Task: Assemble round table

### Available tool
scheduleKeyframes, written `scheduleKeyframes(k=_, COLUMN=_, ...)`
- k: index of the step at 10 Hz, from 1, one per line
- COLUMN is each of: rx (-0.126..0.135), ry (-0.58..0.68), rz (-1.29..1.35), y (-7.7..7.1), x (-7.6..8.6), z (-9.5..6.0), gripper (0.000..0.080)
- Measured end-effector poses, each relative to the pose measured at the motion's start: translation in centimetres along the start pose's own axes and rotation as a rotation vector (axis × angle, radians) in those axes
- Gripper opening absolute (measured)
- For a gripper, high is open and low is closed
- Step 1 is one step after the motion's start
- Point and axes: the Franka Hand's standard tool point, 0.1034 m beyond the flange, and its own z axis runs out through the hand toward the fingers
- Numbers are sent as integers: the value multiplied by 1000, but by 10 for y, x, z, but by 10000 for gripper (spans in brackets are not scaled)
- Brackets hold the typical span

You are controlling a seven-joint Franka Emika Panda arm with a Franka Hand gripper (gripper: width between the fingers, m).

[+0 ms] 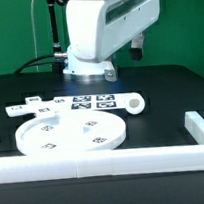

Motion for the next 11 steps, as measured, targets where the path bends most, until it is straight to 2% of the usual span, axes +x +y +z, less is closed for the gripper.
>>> scheduleKeyframes(k=5, rx=0, ry=-1, rz=-2, y=0, x=0, z=0, gripper=649)
scheduleKeyframes(k=6, rx=-13, ry=6, rz=-43, y=2, x=-3, z=2, gripper=649)
scheduleKeyframes(k=7, rx=-45, ry=20, rz=-124, y=5, x=-19, z=12, gripper=649)
scheduleKeyframes(k=9, rx=-85, ry=31, rz=-269, y=1, x=-55, z=34, gripper=649)
scheduleKeyframes(k=10, rx=-86, ry=32, rz=-298, y=2, x=-70, z=42, gripper=649)
scheduleKeyframes(k=11, rx=-76, ry=29, rz=-283, y=4, x=-77, z=43, gripper=649)
